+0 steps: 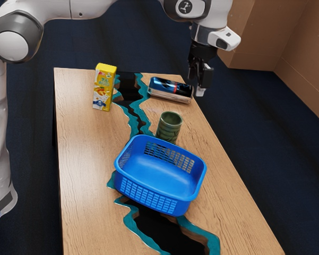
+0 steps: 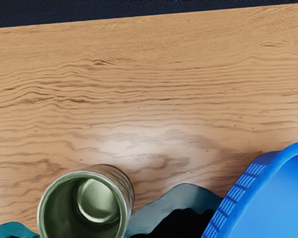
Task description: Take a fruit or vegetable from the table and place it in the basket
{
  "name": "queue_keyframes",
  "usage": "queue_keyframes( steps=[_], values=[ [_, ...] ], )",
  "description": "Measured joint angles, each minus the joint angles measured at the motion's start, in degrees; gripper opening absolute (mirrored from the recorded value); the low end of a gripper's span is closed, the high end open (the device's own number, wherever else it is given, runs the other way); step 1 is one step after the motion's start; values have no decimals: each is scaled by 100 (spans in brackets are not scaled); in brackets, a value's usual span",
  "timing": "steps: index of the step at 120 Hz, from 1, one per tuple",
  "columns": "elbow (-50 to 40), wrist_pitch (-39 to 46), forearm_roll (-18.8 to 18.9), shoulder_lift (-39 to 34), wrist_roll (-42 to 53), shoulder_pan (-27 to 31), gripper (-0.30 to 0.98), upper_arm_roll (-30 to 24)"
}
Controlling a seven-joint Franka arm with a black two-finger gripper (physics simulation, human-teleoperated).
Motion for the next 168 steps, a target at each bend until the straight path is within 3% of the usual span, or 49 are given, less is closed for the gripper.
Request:
queue_keyframes(
  steps=[36, 59, 76, 90, 131, 149, 168],
  values=[
    [45, 38, -152, 0, -185, 95, 69, -10],
    [205, -84, -142, 4, -1994, 46, 68, 463],
    [202, -144, -125, 150, -3333, 507, 67, 514],
    [168, -161, -121, 196, -4324, 411, 67, 478],
    [-2910, 1172, -210, -1377, -6376, 251, 67, 76],
    [-3600, 1747, -199, -1646, -6868, 255, 68, -58],
    [-3762, 2122, -86, -1613, -7203, 267, 68, -59]
  ],
)
